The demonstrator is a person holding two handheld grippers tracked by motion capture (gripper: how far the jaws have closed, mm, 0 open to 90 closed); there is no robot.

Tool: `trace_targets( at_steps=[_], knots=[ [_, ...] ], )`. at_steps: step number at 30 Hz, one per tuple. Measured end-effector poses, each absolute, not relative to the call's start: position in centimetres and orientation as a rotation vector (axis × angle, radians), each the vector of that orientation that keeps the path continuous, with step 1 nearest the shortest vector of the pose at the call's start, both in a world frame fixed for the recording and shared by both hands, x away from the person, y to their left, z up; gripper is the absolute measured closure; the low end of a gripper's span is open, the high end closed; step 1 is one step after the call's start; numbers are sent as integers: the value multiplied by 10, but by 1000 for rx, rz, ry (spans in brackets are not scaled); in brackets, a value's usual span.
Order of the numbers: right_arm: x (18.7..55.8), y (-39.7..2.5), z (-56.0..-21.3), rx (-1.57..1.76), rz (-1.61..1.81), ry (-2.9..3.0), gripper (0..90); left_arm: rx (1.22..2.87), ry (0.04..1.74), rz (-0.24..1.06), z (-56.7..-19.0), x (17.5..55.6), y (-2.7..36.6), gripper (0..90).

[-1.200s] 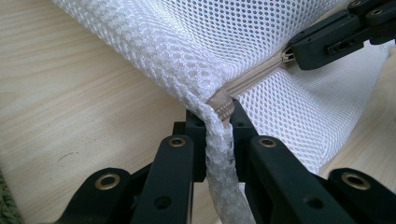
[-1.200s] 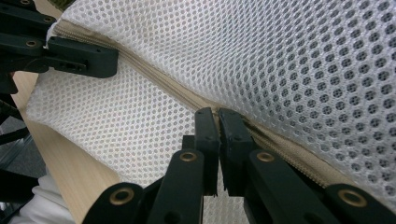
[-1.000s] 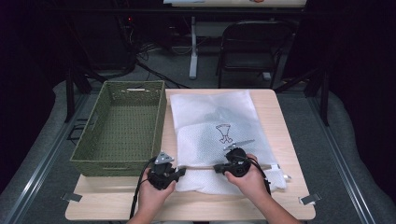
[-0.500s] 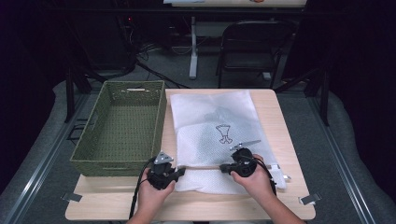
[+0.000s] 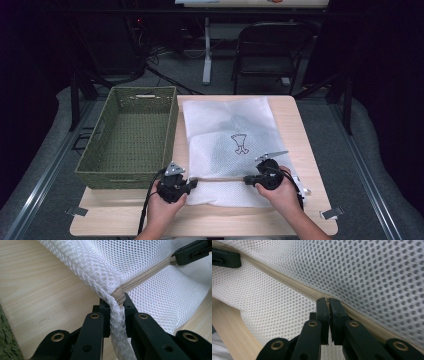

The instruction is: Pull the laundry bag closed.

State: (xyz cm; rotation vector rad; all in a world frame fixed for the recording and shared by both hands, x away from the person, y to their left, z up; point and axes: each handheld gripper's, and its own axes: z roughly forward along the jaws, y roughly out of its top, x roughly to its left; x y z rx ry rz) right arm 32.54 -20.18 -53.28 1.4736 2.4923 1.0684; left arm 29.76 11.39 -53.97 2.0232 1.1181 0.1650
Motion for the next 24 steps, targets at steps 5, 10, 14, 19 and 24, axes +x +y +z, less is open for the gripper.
trace_targets(
  at_steps=[5, 10, 14, 19, 24],
  knots=[
    [325, -211, -532, 1493, 1060, 2477, 870, 2021, 1120, 170, -540, 298, 115, 837],
    [324, -218, -532, 1505, 1051, 2463, 871, 2019, 1123, 170, -540, 298, 116, 837],
    [323, -223, -533, 1511, 1051, 2451, 871, 2019, 1130, 167, -540, 298, 117, 837],
    [321, -231, -534, 1527, 1038, 2440, 871, 2025, 1130, 170, -540, 299, 118, 837],
    [320, -238, -534, 1540, 1033, 2427, 870, 2025, 1130, 175, -540, 299, 119, 837]
  ],
)
